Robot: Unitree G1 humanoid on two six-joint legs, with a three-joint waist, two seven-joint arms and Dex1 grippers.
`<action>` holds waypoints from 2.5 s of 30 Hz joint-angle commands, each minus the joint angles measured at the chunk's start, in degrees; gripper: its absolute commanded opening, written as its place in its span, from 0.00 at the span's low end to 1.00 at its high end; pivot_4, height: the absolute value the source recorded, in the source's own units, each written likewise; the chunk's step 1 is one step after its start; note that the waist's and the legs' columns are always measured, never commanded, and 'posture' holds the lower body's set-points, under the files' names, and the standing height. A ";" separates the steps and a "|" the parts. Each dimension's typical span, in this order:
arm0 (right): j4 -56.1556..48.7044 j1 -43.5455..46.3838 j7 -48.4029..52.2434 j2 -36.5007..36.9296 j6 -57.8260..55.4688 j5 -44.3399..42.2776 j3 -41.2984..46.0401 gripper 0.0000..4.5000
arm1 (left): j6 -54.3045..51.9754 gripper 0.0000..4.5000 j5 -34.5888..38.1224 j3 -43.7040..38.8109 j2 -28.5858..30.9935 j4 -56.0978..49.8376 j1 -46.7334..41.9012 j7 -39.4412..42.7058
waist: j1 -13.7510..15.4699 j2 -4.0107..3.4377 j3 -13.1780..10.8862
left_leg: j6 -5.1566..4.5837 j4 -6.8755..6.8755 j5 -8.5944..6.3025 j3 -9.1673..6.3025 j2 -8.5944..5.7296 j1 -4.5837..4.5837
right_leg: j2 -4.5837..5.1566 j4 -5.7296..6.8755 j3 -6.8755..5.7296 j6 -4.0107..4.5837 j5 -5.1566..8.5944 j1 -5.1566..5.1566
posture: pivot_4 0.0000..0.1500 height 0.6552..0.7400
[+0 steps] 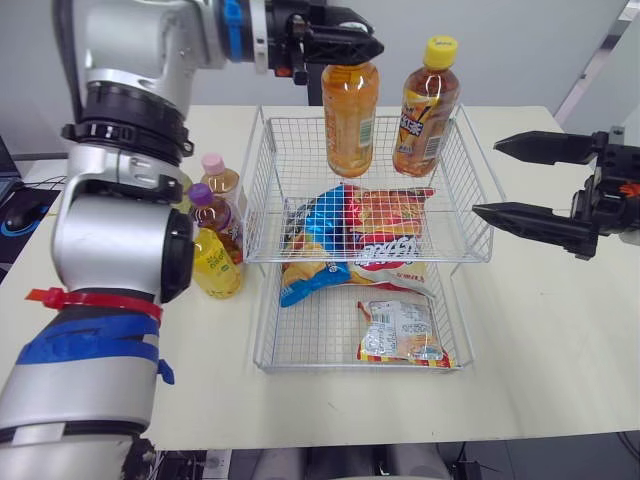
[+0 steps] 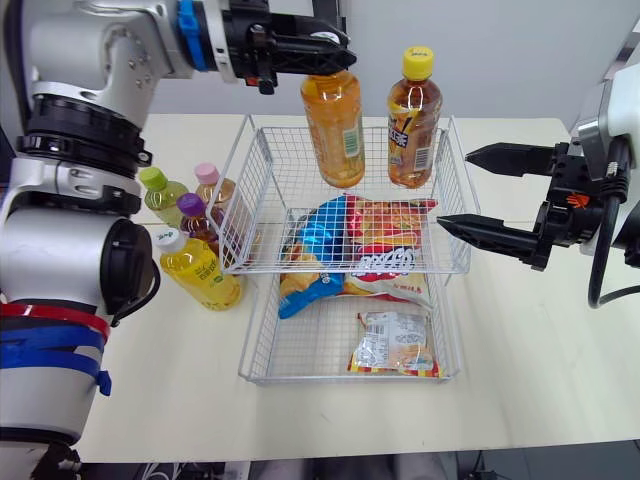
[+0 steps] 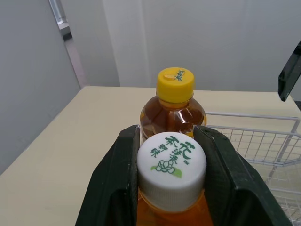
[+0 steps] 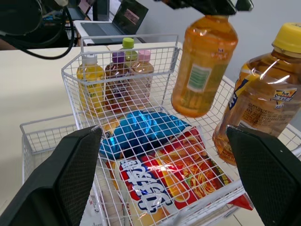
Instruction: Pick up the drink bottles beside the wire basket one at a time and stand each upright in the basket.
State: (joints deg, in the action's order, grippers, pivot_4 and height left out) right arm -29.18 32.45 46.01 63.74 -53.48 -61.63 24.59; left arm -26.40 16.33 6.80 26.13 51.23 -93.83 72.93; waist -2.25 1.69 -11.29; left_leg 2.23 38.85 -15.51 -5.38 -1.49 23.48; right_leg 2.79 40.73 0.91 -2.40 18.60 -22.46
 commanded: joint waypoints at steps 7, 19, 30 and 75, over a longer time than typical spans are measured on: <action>-1.76 -0.15 -2.79 1.24 0.01 -2.69 3.23 1.00 | 7.38 0.31 -3.27 -3.62 -3.37 9.01 -4.28 -3.24 | 0.25 0.01 -0.01 | -0.01 0.01 0.00 0.00 -0.03 -0.01 | 0.01 0.03 -0.01 0.00 0.00 0.01 | 1.00 1.00; -1.84 -0.26 -3.89 1.38 0.43 -3.27 2.67 1.00 | 4.74 0.73 -4.01 -6.05 -3.03 11.75 -7.71 -0.11 | 0.40 0.02 -0.01 | -0.01 0.07 0.01 -0.03 -0.06 -0.01 | 0.01 0.07 -0.05 -0.01 0.00 0.03 | 1.00 1.00; -1.94 -0.65 -3.44 1.34 1.21 -2.30 2.51 1.00 | -2.81 0.99 -2.65 -6.87 2.92 5.48 -8.82 5.87 | 0.31 0.01 -0.01 | -0.01 0.06 0.01 -0.04 -0.05 -0.02 | 0.00 0.09 -0.04 -0.02 0.00 0.03 | 1.00 1.00; 0.73 16.77 -0.92 -15.76 3.90 9.18 -22.52 1.00 | -9.82 0.99 10.17 -54.99 29.00 -48.81 73.72 -24.26 | 0.61 0.00 0.01 | 0.03 0.00 0.03 -0.06 0.08 -0.36 | 0.30 0.11 0.04 0.03 -0.02 0.17 | 1.00 1.00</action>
State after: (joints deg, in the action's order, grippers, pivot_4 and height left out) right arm -27.76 48.73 45.13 47.92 -49.82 -52.75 0.43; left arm -38.94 25.98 -46.96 55.13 2.78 -20.26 49.24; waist -1.63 1.69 -11.27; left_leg 2.26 38.85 -15.48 -5.46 -1.41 23.12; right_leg 3.10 40.84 0.95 -2.36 18.57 -22.28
